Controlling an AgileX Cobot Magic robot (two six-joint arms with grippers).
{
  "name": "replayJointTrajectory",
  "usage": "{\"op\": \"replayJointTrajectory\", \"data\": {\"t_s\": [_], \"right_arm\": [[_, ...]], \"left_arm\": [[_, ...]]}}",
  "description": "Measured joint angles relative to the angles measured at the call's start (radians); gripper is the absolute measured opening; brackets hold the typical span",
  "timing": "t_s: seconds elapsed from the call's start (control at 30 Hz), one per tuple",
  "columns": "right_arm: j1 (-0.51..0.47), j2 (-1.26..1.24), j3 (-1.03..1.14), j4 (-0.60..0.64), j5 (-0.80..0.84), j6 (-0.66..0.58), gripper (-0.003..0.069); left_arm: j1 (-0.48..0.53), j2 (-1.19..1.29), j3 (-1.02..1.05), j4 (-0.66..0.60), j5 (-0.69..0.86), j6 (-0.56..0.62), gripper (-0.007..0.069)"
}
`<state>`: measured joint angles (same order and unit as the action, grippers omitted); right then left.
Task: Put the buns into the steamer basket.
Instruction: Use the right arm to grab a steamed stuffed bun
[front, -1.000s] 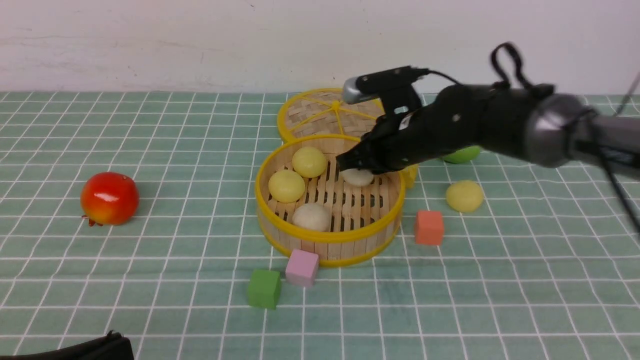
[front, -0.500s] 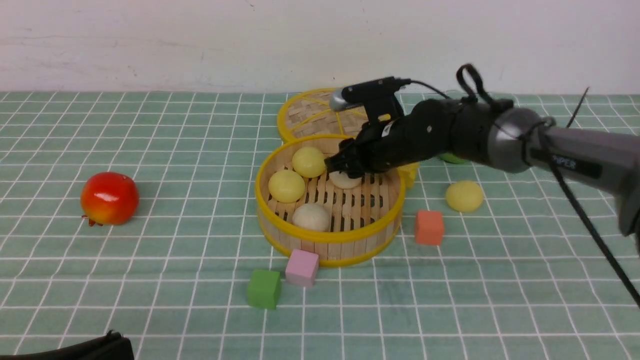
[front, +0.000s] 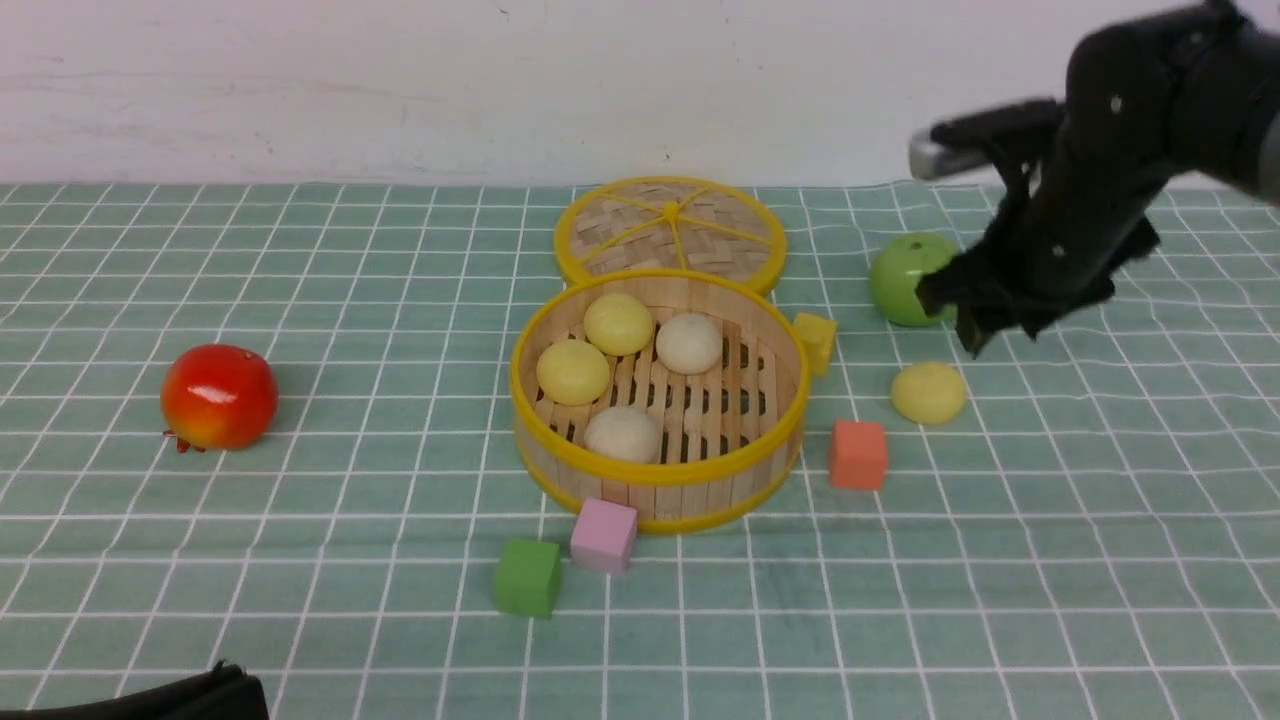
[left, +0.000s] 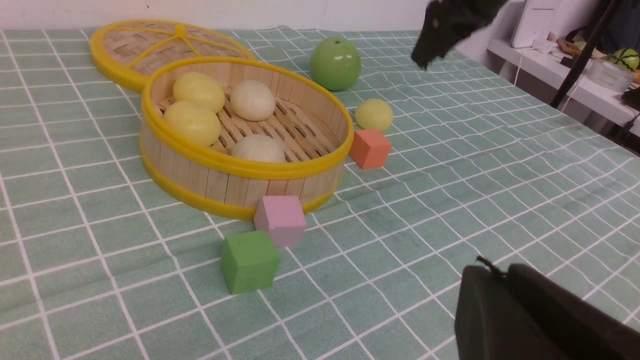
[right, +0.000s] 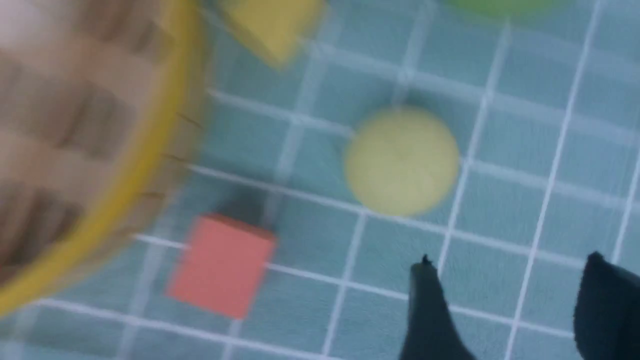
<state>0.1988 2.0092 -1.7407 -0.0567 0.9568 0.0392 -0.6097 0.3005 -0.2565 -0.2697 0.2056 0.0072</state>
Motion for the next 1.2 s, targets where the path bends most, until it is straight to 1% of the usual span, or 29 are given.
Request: {"op": "replayJointTrajectory", "data": {"t_s": [0.07, 0.2, 0.33, 0.67, 0.83, 1.0, 1.03, 1.1, 1.2], "right_arm": [[-0.012, 0.048, 0.001, 0.039, -0.061, 0.001, 0.0343], [-0.014, 0.097, 0.001, 0.109, -0.171, -0.020, 0.0335], [-0.014, 0.114, 0.001, 0.128, -0.245, -0.032, 0.0335], [-0.016, 0.182, 0.001, 0.102, -0.274, -0.039, 0.0335], [-0.016, 0.187, 0.001, 0.101, -0.284, -0.039, 0.0311], [-0.016, 0.187, 0.001, 0.092, -0.284, -0.058, 0.0178], [-0.016, 0.187, 0.001, 0.082, -0.284, -0.075, 0.0099], [-0.016, 0.184, 0.001, 0.074, -0.281, -0.100, 0.0017], [-0.016, 0.171, 0.001, 0.074, -0.256, -0.110, 0.0005]], "left_arm": [[0.000, 0.000, 0.000, 0.000, 0.000, -0.001, 0.0039], [0.000, 0.000, 0.000, 0.000, 0.000, -0.001, 0.0039], [0.000, 0.000, 0.000, 0.000, 0.000, -0.001, 0.0041], [0.000, 0.000, 0.000, 0.000, 0.000, -0.001, 0.0054], [0.000, 0.000, 0.000, 0.000, 0.000, -0.001, 0.0059], [0.000, 0.000, 0.000, 0.000, 0.000, -0.001, 0.0065], [0.000, 0.000, 0.000, 0.000, 0.000, -0.001, 0.0068], [0.000, 0.000, 0.000, 0.000, 0.000, -0.001, 0.0071], [0.000, 0.000, 0.000, -0.001, 0.000, -0.001, 0.0071]]}}
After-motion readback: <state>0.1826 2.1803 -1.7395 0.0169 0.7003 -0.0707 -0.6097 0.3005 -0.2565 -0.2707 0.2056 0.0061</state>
